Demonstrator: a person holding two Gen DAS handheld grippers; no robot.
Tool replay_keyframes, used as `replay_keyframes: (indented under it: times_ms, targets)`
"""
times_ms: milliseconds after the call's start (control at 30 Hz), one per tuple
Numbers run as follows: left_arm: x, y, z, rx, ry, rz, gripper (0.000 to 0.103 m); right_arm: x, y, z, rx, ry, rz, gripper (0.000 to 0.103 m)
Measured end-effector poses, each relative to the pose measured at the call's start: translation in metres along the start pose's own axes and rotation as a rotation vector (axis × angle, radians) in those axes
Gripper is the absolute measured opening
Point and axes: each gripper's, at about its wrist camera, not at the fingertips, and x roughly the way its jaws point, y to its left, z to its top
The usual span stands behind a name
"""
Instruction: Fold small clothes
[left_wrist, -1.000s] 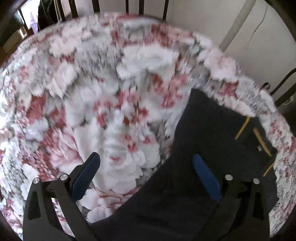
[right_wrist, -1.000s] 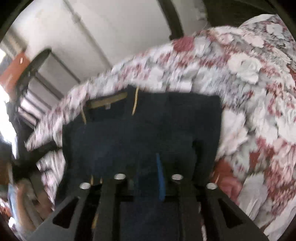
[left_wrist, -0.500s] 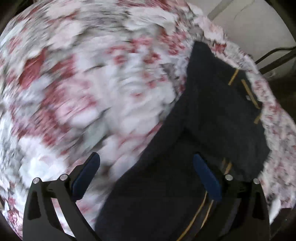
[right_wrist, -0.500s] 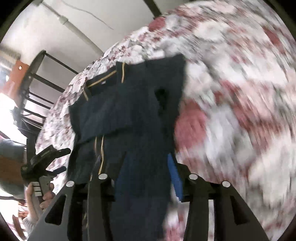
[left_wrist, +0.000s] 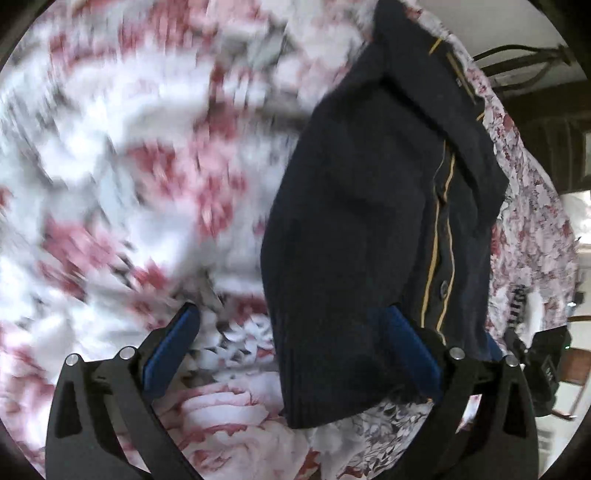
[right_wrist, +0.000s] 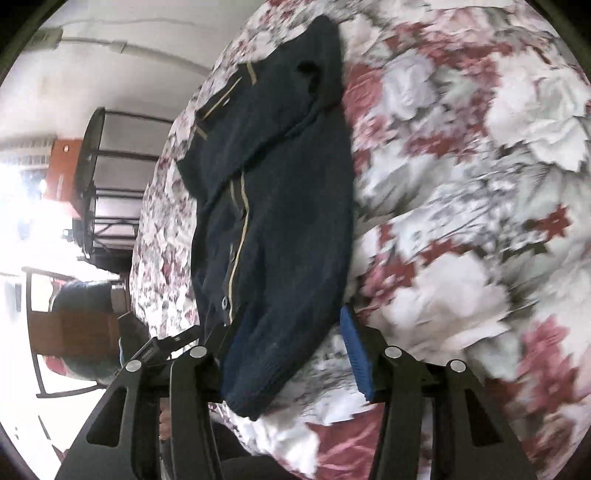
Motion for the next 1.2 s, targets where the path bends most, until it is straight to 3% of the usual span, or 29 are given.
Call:
replay_keyframes:
  times_ms: [133, 333, 433, 467, 500, 533, 733, 833, 900, 967, 1000, 1033, 1067, 1100, 1200]
  targets:
    - [0.022, -0.002, 0.02, -0.047, -0.014, -0.072, 0.098, 0.012, 0.006, 0.003, 0.022, 0.016, 0.008, 0.052]
    - [0.034, -0.008, 0.028, -0.028, 0.032, -0.05, 0.098, 0.027, -0.006, 0.013, 0.081, 0.021, -0.023, 0.05]
    - [0.034, -0.015, 0.027, -0.003, 0.043, -0.099, 0.095, 0.027, -0.002, 0.01, 0.059, 0.039, -0.034, 0.05]
    - [0.033, -0.016, 0.026, -0.003, 0.045, -0.137, 0.089, 0.026, 0.0, 0.009, 0.051, 0.043, -0.034, 0.05]
    - [0.032, -0.016, 0.025, -0.003, 0.047, -0.165, 0.069, 0.025, 0.001, 0.007, 0.047, 0.045, -0.029, 0.05]
    - [0.034, -0.017, 0.024, -0.006, 0.057, -0.194, 0.061, 0.024, 0.001, 0.007, 0.048, 0.048, -0.024, 0.05]
    - [0.047, -0.026, 0.025, 0.004, 0.078, -0.147, 0.053, 0.028, 0.003, 0.009, 0.051, 0.08, -0.023, 0.051]
    - [0.044, -0.028, 0.023, 0.022, 0.075, -0.13, 0.036, 0.033, 0.005, 0.008, 0.04, 0.092, -0.013, 0.05]
    - [0.045, -0.029, 0.021, 0.02, 0.086, -0.156, 0.013, 0.033, 0.008, 0.007, 0.021, 0.102, -0.009, 0.047]
    - [0.043, -0.029, 0.019, 0.021, 0.079, -0.159, 0.013, 0.034, 0.013, 0.004, -0.007, 0.121, -0.005, 0.046]
    - [0.042, -0.03, 0.018, 0.022, 0.076, -0.158, 0.012, 0.034, 0.016, 0.002, -0.034, 0.13, -0.014, 0.041]
    - [0.041, -0.031, 0.018, 0.023, 0.075, -0.152, 0.012, 0.034, 0.017, 0.001, -0.047, 0.129, -0.025, 0.034]
    - [0.039, -0.031, 0.018, 0.022, 0.076, -0.146, 0.012, 0.033, 0.016, 0.001, -0.045, 0.127, -0.032, 0.018]
    - [0.038, -0.032, 0.017, 0.023, 0.075, -0.145, 0.011, 0.032, 0.011, 0.0, -0.019, 0.124, -0.011, 0.012]
    - [0.027, -0.037, 0.013, 0.04, 0.063, -0.152, 0.01, 0.022, 0.006, -0.005, 0.0, 0.085, 0.022, 0.01]
